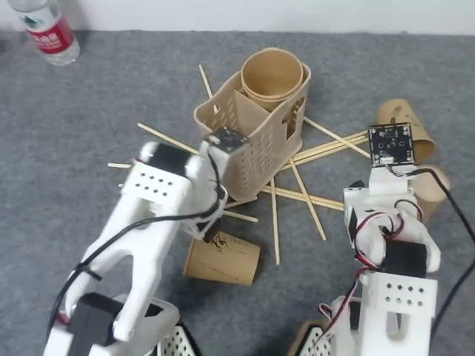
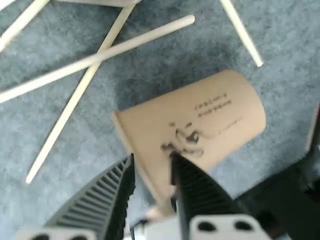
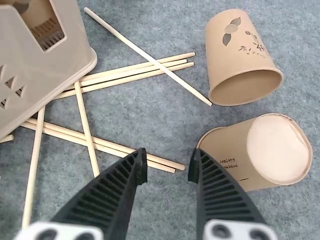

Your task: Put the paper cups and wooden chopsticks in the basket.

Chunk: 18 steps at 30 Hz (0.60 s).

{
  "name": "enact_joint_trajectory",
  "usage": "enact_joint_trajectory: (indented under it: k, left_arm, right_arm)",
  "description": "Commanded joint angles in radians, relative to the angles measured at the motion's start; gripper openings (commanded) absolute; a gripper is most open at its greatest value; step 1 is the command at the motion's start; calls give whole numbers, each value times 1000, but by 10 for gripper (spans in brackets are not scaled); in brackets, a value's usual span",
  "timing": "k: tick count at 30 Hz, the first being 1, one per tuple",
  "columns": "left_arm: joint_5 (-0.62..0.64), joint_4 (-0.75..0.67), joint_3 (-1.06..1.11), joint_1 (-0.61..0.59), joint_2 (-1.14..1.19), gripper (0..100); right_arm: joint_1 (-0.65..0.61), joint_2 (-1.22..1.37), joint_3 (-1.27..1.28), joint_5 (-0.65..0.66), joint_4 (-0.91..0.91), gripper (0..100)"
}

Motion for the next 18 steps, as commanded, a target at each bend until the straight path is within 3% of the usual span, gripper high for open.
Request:
enact_joint_trajectory:
  k: [1,4,9,12,18]
  left_arm:
    - [-11,-3,-111,-89,-95,223]
    - [-11,9,-122,-98,-170,274]
    - [-11,23,-120,-84,-276,276]
    - [-12,21,-120,-84,-318,276]
    - [-40,17,42,-71,-371,276]
  right_arm:
    - [2,5,-9,-9,-21,144]
    - [2,5,-9,-9,-21,144]
    - [-4,5,-28,2,-22,144]
    - [-67,5,-28,91,-8,139]
    - [-134,5,3,138,7,25]
